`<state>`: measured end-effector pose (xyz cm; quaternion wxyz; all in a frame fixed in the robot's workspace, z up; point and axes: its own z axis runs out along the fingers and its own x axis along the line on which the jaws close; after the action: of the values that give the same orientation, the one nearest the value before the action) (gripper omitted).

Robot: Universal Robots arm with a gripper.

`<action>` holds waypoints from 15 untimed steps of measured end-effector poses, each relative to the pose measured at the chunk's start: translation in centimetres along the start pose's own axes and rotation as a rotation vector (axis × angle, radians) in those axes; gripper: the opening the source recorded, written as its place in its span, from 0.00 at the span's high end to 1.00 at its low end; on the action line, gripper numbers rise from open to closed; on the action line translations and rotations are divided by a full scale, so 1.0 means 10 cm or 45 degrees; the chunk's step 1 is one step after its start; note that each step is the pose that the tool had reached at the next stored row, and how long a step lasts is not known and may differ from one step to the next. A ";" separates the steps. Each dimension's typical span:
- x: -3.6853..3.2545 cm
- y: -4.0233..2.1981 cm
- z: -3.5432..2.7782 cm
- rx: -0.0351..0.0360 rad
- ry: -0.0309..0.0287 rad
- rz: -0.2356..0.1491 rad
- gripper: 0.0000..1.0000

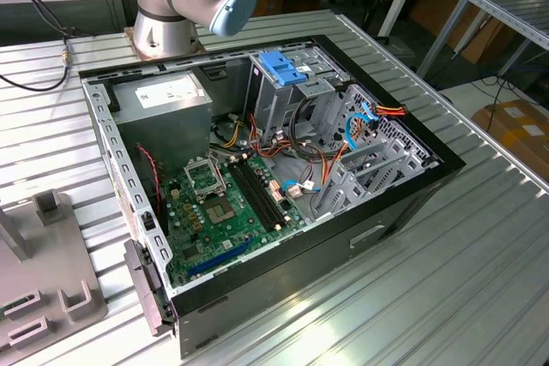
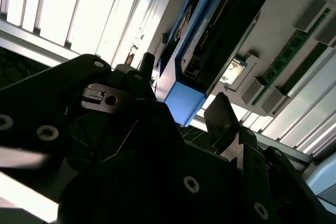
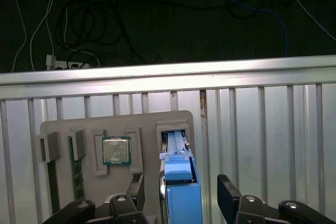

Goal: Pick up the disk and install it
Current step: 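Pick up the disk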

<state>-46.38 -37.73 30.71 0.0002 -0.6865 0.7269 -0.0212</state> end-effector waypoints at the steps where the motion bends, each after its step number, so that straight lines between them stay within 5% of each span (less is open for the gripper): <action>1: 0.000 0.000 0.000 -0.0001 0.0000 0.000 0.34; 15: 0.000 0.000 0.001 -0.0004 -0.0066 0.000 0.36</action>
<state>-46.39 -37.73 30.70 0.0020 -0.6864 0.7269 -0.0193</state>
